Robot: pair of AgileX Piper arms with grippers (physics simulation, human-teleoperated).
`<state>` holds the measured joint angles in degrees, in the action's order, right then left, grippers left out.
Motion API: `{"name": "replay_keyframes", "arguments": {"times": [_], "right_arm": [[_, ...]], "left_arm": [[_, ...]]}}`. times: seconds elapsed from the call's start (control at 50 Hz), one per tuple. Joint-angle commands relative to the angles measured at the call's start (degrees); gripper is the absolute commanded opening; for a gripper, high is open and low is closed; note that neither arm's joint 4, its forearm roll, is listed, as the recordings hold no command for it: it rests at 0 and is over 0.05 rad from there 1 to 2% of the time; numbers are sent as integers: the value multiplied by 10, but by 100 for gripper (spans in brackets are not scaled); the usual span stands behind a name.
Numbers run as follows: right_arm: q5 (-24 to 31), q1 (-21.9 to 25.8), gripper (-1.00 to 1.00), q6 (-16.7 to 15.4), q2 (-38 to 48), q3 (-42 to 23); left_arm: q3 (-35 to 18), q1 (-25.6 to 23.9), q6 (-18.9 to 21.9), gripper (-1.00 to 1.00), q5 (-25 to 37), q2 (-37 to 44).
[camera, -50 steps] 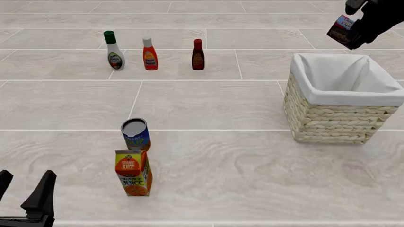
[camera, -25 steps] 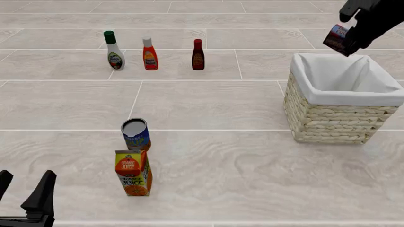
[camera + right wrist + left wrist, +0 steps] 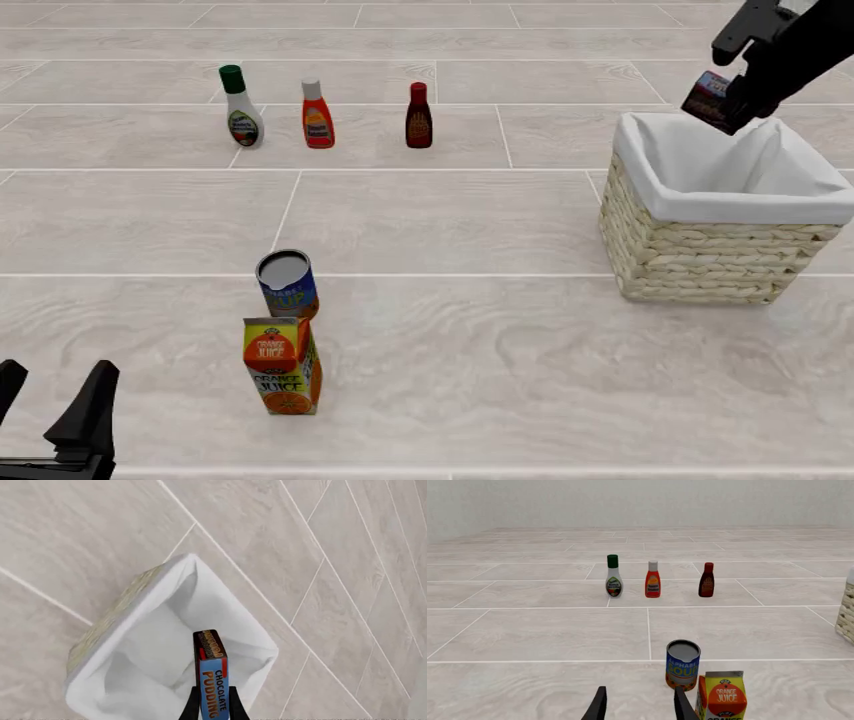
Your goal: Pick the chocolate pudding and place it in the basket.
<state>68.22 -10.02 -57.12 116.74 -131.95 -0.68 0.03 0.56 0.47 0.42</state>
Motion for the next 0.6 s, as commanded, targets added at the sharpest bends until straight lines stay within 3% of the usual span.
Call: {"name": "replay_keyframes", "arguments": {"times": [0.02, 0.2, 0.28, 0.34, 0.36, 0.4, 0.6], "right_arm": [[0, -11, -100, 5, 9, -3], [6, -10, -100, 10, 25, -20], [17, 5, -100, 43, 38, -41], [17, 7, -100, 49, 44, -47], [17, 15, -100, 67, 45, -48], [16, 8, -100, 57, 49, -49], [16, 10, -100, 67, 62, -57]], "left_arm": [[2, 0, -1, 100, -1, -1], [2, 0, -1, 100, -1, -1], [2, 0, -1, 100, -1, -1], [2, 0, -1, 100, -1, -1], [2, 0, -1, 100, -1, -1], [2, 0, -1, 100, -1, -1], [2, 0, -1, 100, -1, -1]]}}
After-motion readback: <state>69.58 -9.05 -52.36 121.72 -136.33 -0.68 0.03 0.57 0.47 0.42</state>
